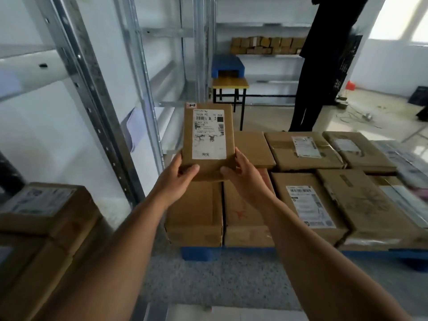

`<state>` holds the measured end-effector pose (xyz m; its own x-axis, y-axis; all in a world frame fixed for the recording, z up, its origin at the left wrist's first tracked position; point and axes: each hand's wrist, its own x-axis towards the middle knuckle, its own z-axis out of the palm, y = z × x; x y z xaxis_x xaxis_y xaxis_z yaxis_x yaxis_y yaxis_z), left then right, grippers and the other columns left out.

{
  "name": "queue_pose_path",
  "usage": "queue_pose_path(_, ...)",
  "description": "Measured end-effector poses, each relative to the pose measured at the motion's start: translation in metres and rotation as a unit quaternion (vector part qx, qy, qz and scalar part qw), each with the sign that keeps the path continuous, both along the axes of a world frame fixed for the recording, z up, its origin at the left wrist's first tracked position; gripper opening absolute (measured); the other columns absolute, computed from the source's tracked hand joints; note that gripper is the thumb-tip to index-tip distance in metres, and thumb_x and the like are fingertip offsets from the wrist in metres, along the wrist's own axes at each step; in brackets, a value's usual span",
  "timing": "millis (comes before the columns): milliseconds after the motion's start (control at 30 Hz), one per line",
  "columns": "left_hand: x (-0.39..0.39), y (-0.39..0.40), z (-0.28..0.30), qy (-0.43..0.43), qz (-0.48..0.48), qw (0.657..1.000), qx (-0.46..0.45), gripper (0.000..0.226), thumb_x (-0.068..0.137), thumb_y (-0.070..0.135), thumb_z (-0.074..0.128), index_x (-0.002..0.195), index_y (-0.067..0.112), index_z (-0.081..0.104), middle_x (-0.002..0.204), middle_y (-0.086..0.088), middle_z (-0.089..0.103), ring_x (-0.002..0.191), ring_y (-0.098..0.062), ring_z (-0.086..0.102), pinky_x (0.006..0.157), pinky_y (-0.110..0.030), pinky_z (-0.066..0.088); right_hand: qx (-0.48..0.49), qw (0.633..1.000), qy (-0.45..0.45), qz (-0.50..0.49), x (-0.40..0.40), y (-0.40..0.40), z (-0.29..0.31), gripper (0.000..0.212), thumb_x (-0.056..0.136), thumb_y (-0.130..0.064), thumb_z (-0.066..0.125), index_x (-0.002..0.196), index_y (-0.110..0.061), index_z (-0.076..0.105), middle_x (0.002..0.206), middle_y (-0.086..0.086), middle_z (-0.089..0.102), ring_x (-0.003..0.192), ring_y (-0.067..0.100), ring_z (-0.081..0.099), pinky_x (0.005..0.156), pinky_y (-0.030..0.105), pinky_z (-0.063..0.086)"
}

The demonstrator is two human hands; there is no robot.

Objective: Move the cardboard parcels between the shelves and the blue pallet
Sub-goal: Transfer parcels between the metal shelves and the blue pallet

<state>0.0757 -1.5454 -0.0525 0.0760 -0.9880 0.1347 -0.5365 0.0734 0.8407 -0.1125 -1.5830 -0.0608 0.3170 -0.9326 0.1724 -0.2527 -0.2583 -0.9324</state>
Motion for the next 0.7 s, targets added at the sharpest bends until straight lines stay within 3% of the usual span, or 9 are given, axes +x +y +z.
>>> queue_pose_path(133, 0.015, -0.052, 0.000, -0.003, -0.003, 1.000, 0.017, 0.059, 0.093, 0.050, 0.042, 0.146, 0.035, 0.023, 0.139, 0.003, 0.048, 0.121, -0.021, 0.050, 0.098, -0.040, 0.043, -0.011, 0.999, 0.038, -0.023, 0.014, -0.050, -0.001, 0.055, 0.094, -0.030, 0.053, 0.144, -0.030, 0.032, 0.130, -0.010, 0.054, 0.113, 0.006, 0.052, 0.093, 0.029, 0.045)
queue_pose_path(233, 0.021, -0.083, -0.002, -0.006, -0.010, 0.999, 0.031, 0.058, 0.093, 0.048, 0.043, 0.145, 0.030, 0.026, 0.138, 0.000, 0.048, 0.123, -0.022, 0.049, 0.101, -0.043, 0.042, -0.016, 0.997, 0.061, -0.046, 0.023, -0.079, -0.005, 0.054, 0.094, -0.036, 0.051, 0.144, -0.033, 0.031, 0.127, -0.012, 0.055, 0.104, 0.000, 0.053, 0.085, 0.023, 0.047)
queue_pose_path(400, 0.032, -0.120, -0.009, -0.028, -0.018, 0.998, 0.055, 0.062, 0.092, 0.054, 0.040, 0.147, 0.031, 0.022, 0.144, -0.001, 0.043, 0.128, -0.024, 0.044, 0.105, -0.049, 0.038, 0.015, 0.992, 0.095, -0.076, 0.033, -0.113, -0.016, 0.061, 0.095, -0.041, 0.049, 0.148, -0.026, 0.024, 0.135, -0.003, 0.053, 0.117, 0.012, 0.053, 0.097, 0.034, 0.046)
queue_pose_path(567, 0.039, -0.141, -0.019, -0.025, -0.022, 0.997, 0.065, 0.061, 0.091, 0.055, 0.042, 0.144, 0.030, 0.027, 0.140, -0.004, 0.047, 0.124, -0.023, 0.048, 0.101, -0.044, 0.041, 0.023, 0.987, 0.127, -0.097, 0.036, -0.127, -0.023, 0.068, 0.092, -0.033, 0.057, 0.150, -0.029, 0.021, 0.136, -0.004, 0.052, 0.120, 0.014, 0.052, 0.093, 0.028, 0.044)
queue_pose_path(700, 0.045, -0.146, -0.029, -0.034, -0.018, 0.996, 0.086, 0.057, 0.089, 0.049, 0.052, 0.138, 0.022, 0.039, 0.134, -0.006, 0.051, 0.117, -0.018, 0.049, 0.095, -0.034, 0.040, 0.035, 0.971, 0.202, -0.119, 0.035, -0.133, -0.028, 0.065, 0.088, -0.021, 0.062, 0.145, -0.025, 0.032, 0.120, -0.002, 0.061, 0.101, 0.012, 0.057, 0.070, 0.019, 0.043)
